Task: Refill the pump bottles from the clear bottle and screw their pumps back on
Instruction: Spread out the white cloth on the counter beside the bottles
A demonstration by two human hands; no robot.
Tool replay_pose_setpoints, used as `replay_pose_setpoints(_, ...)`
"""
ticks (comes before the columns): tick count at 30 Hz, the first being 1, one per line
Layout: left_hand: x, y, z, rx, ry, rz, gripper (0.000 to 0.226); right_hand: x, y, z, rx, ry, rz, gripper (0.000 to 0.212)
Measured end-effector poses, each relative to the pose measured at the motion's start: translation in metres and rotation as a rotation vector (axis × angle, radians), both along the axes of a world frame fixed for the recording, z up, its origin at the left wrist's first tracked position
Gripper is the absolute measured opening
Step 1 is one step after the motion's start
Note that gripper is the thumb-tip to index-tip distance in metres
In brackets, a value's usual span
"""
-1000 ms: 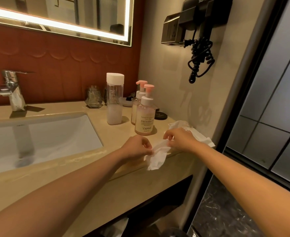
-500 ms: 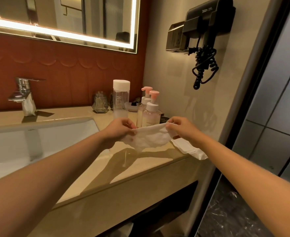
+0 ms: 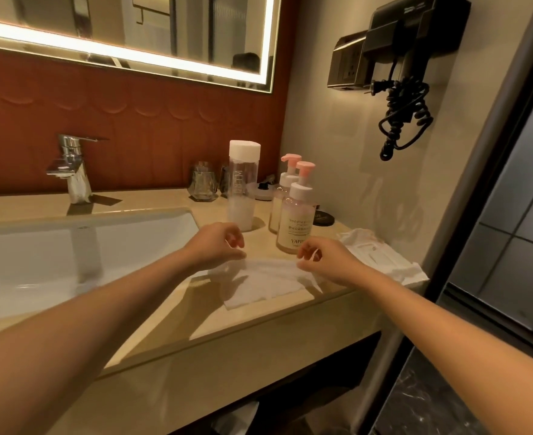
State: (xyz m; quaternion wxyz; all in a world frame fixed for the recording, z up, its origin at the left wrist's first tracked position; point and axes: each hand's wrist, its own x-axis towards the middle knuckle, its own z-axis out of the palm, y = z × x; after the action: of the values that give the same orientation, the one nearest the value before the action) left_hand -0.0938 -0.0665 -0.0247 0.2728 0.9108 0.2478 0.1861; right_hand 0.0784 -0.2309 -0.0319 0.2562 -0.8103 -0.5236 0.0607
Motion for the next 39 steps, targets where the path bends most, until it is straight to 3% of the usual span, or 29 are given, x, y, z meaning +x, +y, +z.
replay_pose_setpoints(2,0.002,-0.009,-0.002,-0.060,0.085,-0.152,0.014,0.000,-0.003,-0.001,-0.074,0.028,0.079,0.010)
replay_pose_setpoints(6,0.002,-0.020,-0.013,0.069,0.281,-0.306,0.013,-0.005,-0.009,-0.008,-0.171,-0.047,0.133,0.016)
replay_pose_setpoints(14,-0.013,-0.020,-0.028,0.409,0.205,-0.285,0.009,-0.011,-0.012,-0.016,-0.109,-0.412,0.165,0.003)
replay_pose_setpoints(16,-0.013,-0.020,-0.025,0.463,0.144,-0.221,0.013,-0.014,-0.009,-0.014,0.039,-0.278,0.085,0.002)
replay_pose_setpoints(18,-0.012,-0.017,-0.011,0.393,0.016,-0.114,0.014,-0.016,-0.003,-0.005,0.202,-0.110,0.017,0.004)
replay_pose_setpoints(23,-0.008,-0.005,0.039,0.175,-0.173,0.011,0.008,-0.025,0.009,0.036,0.325,-0.112,0.011,0.008)
replay_pose_setpoints(26,-0.015,0.000,0.062,0.033,-0.246,-0.018,0.006,-0.030,0.009,0.069,0.284,0.069,0.088,0.015)
replay_pose_setpoints(29,-0.026,0.007,0.078,-0.179,-0.289,-0.073,0.014,-0.026,0.000,0.094,0.130,0.395,0.212,0.009)
replay_pose_setpoints(32,-0.030,0.015,0.078,-0.341,-0.192,-0.123,0.016,-0.016,-0.001,0.096,0.065,0.564,0.233,0.005)
replay_pose_setpoints(36,-0.013,0.021,0.035,-0.280,0.019,-0.044,0.006,-0.011,0.015,0.054,-0.054,0.262,0.148,0.008)
replay_pose_setpoints(39,-0.002,0.017,-0.006,0.201,0.084,0.109,0.010,-0.008,0.024,0.012,-0.017,-0.159,0.015,0.007)
